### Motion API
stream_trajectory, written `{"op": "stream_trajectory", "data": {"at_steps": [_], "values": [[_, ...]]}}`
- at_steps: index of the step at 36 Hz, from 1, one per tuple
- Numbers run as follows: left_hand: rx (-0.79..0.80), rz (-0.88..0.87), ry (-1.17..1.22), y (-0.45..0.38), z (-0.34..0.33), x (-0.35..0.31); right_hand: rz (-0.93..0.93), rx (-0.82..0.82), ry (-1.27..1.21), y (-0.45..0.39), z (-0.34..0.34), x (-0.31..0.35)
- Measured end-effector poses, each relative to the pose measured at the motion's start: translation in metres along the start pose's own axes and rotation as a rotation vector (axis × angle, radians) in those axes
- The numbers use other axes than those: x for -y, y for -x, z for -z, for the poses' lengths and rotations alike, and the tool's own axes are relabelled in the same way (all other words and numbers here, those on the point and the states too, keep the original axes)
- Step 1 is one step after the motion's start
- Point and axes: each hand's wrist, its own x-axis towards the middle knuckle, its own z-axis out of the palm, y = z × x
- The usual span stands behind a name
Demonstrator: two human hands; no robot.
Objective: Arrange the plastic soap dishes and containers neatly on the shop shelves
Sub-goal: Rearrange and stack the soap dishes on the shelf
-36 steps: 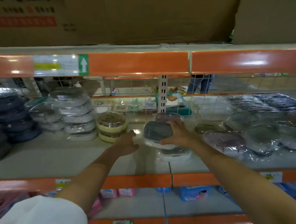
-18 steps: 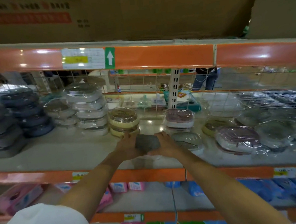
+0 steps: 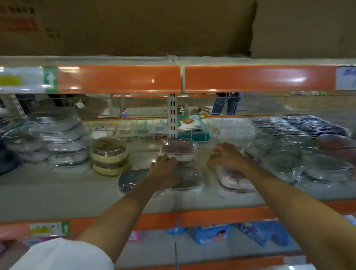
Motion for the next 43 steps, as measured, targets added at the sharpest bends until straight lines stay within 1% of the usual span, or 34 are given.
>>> {"op": "stream_trajectory", "data": {"at_steps": [7, 12, 15, 22, 27, 31, 34, 36, 41, 43], "values": [[0.006, 0.006, -0.007, -0.026, -0.014, -0.037, -0.066, 0.031, 0.021, -0.010, 0.036, -0.063], [-0.045, 0.024, -0.013, -0.034, -0.019, -0.042, -0.113, 0.130, 0.045, -0.026, 0.040, -0.095], [-0.061, 0.047, -0.010, -0.036, -0.023, -0.040, -0.087, 0.208, 0.068, -0.040, 0.033, -0.103], [-0.019, 0.179, -0.070, -0.035, -0.026, -0.038, -0.002, 0.320, 0.125, -0.068, 0.011, -0.110], [-0.019, 0.218, -0.095, -0.033, -0.025, -0.037, 0.020, 0.333, 0.164, -0.078, 0.004, -0.113], [-0.018, 0.231, -0.088, -0.029, -0.024, -0.037, -0.012, 0.284, 0.099, -0.080, 0.007, -0.110], [-0.015, 0.235, -0.058, -0.028, -0.021, -0.034, -0.044, 0.148, -0.049, -0.085, 0.012, -0.114], [-0.009, 0.231, -0.042, -0.028, -0.017, -0.031, -0.056, 0.074, -0.091, -0.084, 0.019, -0.113], [-0.048, 0.216, -0.008, -0.025, -0.008, -0.016, 0.024, 0.002, -0.233, -0.090, 0.023, -0.106], [-0.046, 0.205, 0.002, -0.021, -0.004, -0.010, 0.067, 0.019, -0.273, -0.082, 0.021, -0.091]]}}
